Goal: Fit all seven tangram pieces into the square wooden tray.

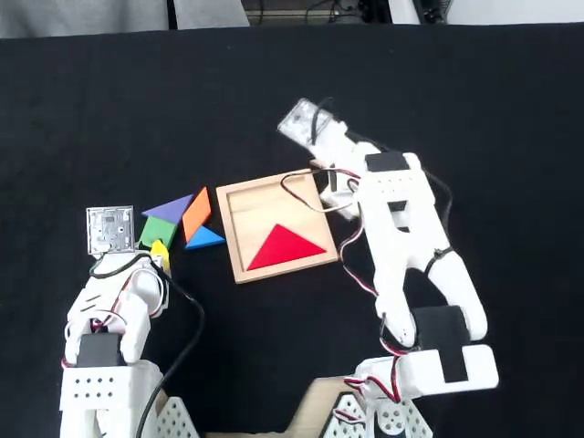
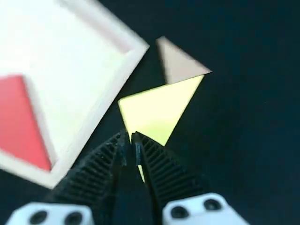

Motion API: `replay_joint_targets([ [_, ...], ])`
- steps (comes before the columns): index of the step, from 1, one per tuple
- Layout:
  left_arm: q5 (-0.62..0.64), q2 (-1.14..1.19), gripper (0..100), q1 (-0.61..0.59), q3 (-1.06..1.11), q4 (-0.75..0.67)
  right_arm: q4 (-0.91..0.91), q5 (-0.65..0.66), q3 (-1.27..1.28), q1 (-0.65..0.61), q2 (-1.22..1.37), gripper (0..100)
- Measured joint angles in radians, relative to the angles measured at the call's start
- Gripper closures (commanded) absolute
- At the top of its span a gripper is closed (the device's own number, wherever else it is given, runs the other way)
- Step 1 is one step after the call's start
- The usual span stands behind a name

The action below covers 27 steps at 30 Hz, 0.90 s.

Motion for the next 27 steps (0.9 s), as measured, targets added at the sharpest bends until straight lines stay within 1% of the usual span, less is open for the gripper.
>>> replay_joint_targets([
  [4,0.0,0.0,89,0.0,0.0,-0.009,-0.017,-0.133,-0.029,-0.002,0.08,80.2],
  [5,0.0,0.0,89,0.0,0.0,-0.011,-0.017,-0.16,-0.049,-0.002,0.11,78.7],
  [8,0.0,0.0,89,0.0,0.0,-0.015,0.0,-0.218,-0.118,-0.002,0.196,78.8],
  [14,0.0,0.0,89,0.0,0.0,-0.015,0.124,-0.275,-0.304,0.0,0.362,78.6],
  [22,0.0,0.0,89,0.0,0.0,-0.015,0.285,-0.288,-0.459,-0.008,0.462,78.1],
  [24,0.0,0.0,89,0.0,0.0,-0.015,0.299,-0.288,-0.466,-0.021,0.462,74.1],
  [27,0.0,0.0,89,0.0,0.0,-0.015,0.304,-0.288,-0.468,-0.031,0.462,65.2],
])
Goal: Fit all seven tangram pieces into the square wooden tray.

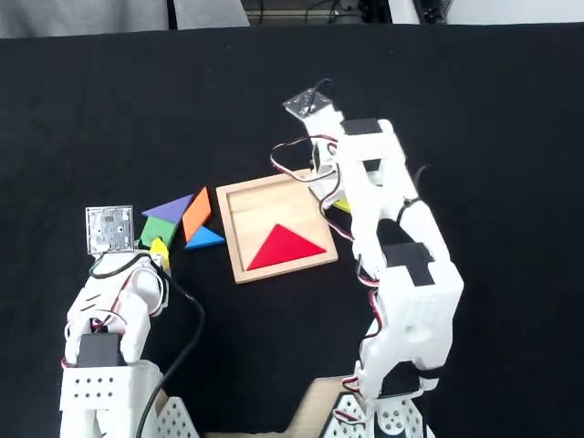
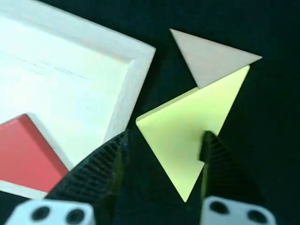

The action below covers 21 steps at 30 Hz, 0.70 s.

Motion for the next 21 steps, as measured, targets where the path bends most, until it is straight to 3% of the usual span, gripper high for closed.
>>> replay_joint_targets([
  [21,0.0,0.0,89,0.0,0.0,0.0,-0.002,0.026,-0.005,-0.051,0.046,62.7],
])
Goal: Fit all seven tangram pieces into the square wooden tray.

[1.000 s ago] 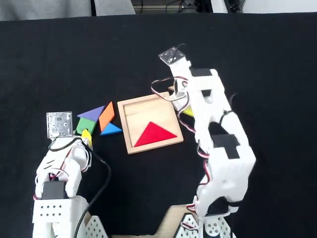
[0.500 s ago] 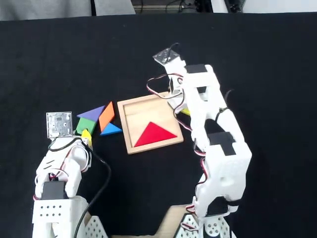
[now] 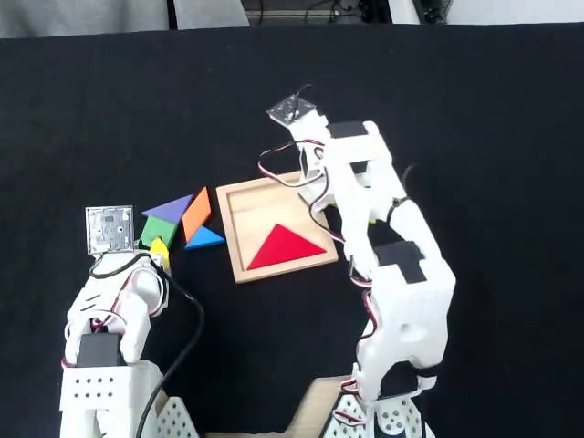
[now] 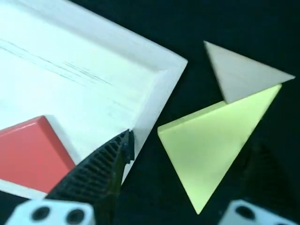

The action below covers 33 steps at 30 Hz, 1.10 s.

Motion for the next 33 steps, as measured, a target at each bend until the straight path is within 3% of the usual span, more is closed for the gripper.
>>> replay_joint_targets([
  [6,0.0,0.0,89,0.0,0.0,0.0,0.044,0.002,-0.08,0.0,0.064,63.4],
  [14,0.0,0.0,89,0.0,0.0,0.0,0.083,0.002,-0.138,0.025,0.092,81.8],
  [23,0.0,0.0,89,0.0,0.0,0.0,0.084,0.008,-0.147,0.077,0.091,81.3],
  [33,0.0,0.0,89,0.0,0.0,0.0,0.086,0.006,-0.144,0.129,0.104,65.8],
])
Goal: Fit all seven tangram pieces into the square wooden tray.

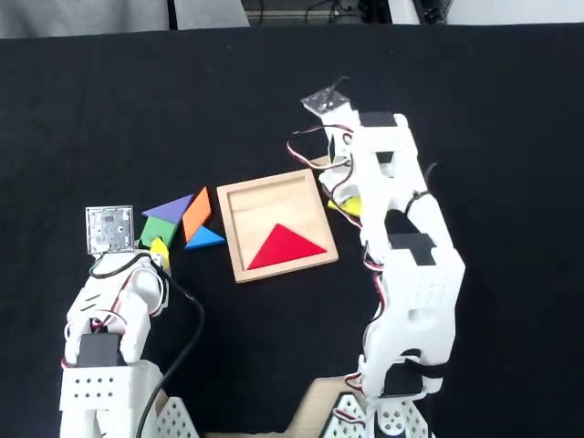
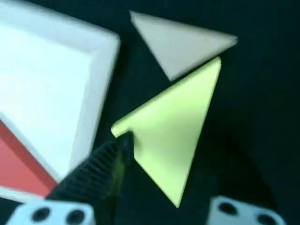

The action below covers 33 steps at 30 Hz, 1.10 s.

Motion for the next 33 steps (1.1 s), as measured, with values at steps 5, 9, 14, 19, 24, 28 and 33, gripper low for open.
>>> replay_joint_targets([
  [5,0.0,0.0,89,0.0,0.0,0.0,0.055,0.034,0.0,0.0,0.0,68.8],
  [9,0.0,0.0,89,0.0,0.0,0.0,0.12,0.043,0.023,-0.011,-0.012,69.9],
  [14,0.0,0.0,89,0.0,0.0,0.0,0.127,0.043,0.098,-0.014,-0.12,69.8],
  [19,0.0,0.0,89,0.0,0.0,0.0,0.049,0.043,0.239,-0.061,-0.238,69.8],
  [24,0.0,0.0,89,0.0,0.0,0.0,-0.034,0.008,0.261,-0.086,-0.255,69.8],
  [28,0.0,0.0,89,0.0,0.0,0.0,-0.071,-0.034,0.258,-0.083,-0.23,69.8],
  [33,0.0,0.0,89,0.0,0.0,0.0,-0.072,-0.044,0.203,-0.084,-0.137,69.8],
])
